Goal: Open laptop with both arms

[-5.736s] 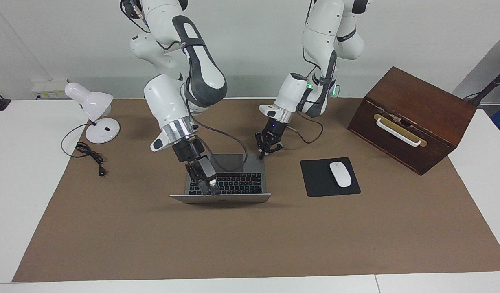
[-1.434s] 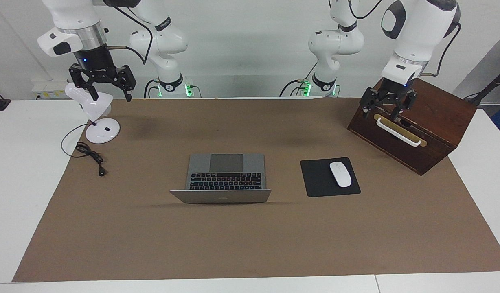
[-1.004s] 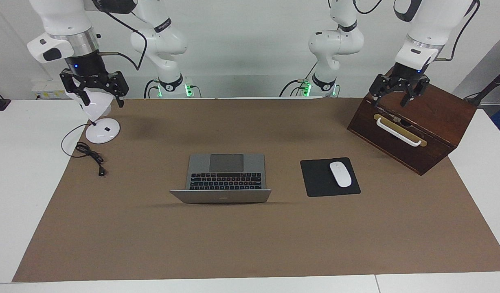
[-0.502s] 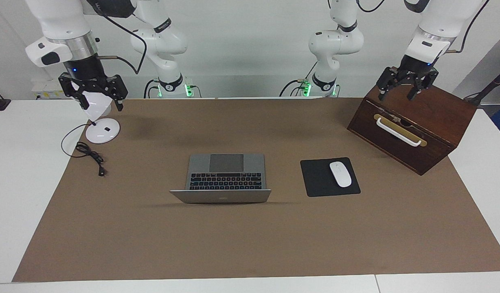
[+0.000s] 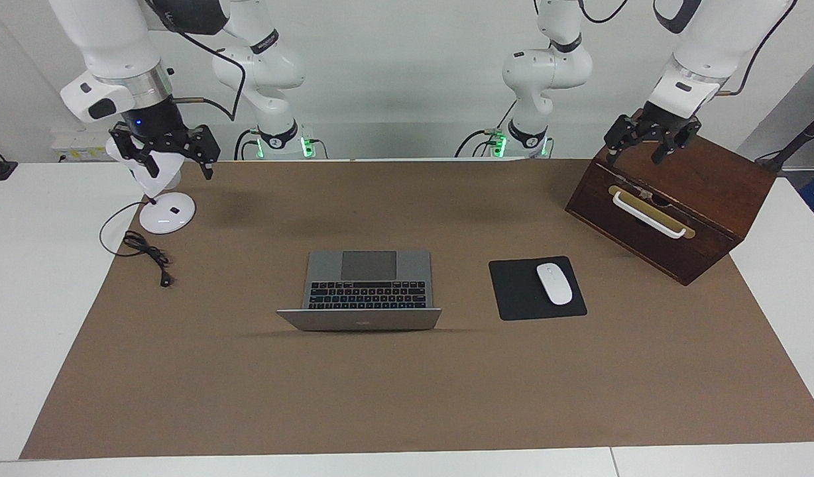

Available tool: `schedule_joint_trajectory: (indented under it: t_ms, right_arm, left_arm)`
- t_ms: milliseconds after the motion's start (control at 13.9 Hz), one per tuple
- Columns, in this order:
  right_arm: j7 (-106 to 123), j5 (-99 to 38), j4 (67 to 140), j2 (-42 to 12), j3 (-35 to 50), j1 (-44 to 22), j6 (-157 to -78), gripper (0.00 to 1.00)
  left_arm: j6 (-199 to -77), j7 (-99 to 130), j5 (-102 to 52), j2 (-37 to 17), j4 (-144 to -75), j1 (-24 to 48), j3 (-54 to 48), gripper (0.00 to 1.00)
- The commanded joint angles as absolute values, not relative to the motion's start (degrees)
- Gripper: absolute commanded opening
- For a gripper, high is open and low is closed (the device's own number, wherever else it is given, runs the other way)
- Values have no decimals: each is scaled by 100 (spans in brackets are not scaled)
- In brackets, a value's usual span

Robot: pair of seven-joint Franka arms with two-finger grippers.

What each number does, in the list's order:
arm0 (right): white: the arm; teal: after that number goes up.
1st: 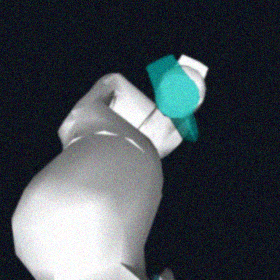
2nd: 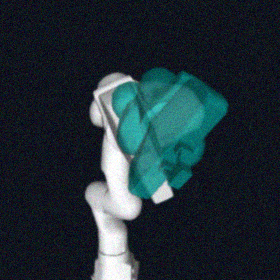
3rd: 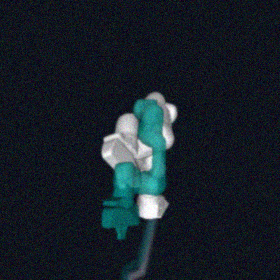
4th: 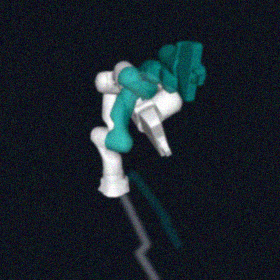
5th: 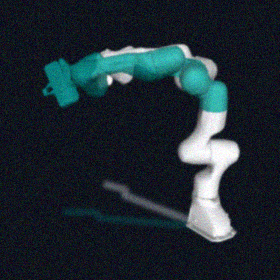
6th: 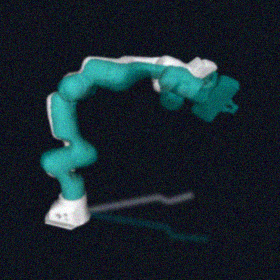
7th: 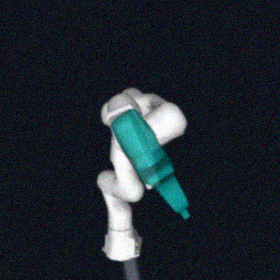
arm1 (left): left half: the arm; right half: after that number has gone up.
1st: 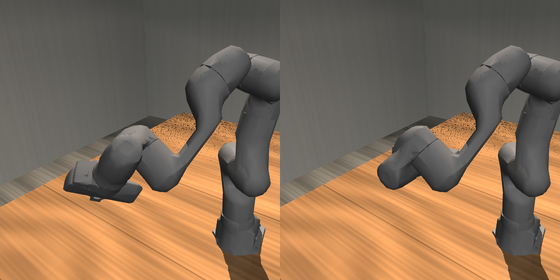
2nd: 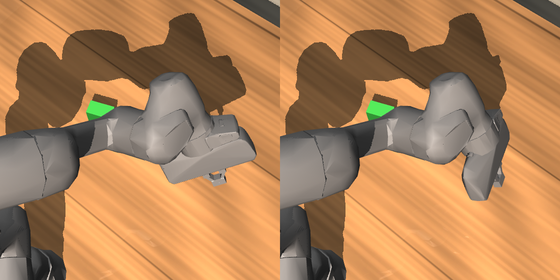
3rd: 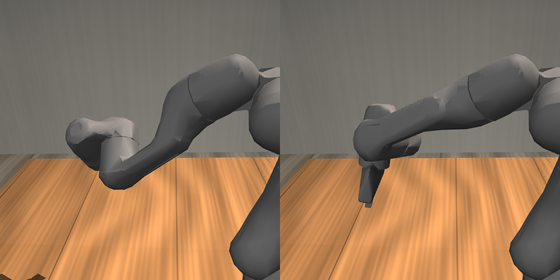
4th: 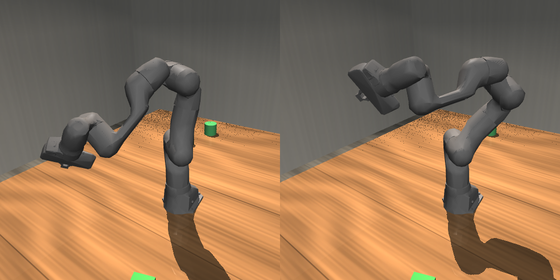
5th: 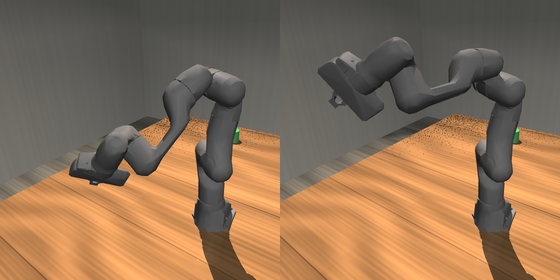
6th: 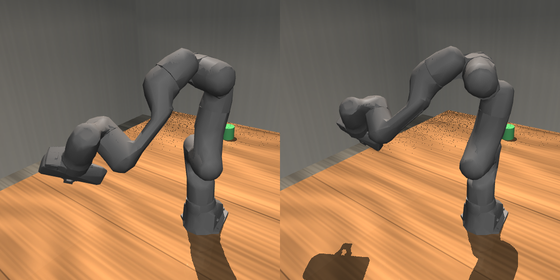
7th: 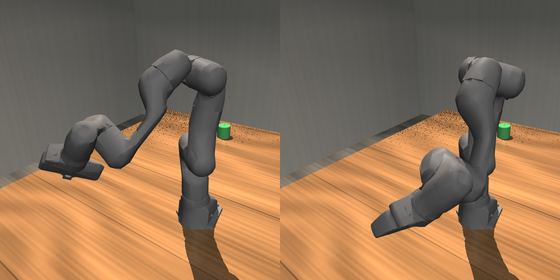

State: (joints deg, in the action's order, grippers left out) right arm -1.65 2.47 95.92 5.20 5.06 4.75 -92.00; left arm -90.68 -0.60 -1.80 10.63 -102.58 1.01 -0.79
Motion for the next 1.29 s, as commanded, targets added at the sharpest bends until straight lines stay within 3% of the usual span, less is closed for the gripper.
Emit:
schedule_joint_trajectory:
  t_ms: [0,1219]
  right_arm:
    - [-105,-34,9589,527,606,598,-9193,100]
    - [-316,-158,9598,527,615,624,-9237,100]
  left_arm:
    - [-8956,-35,-105,1134,-10310,62,-123,100]
    - [-9246,-97,-97,1134,-10354,70,-123,100]
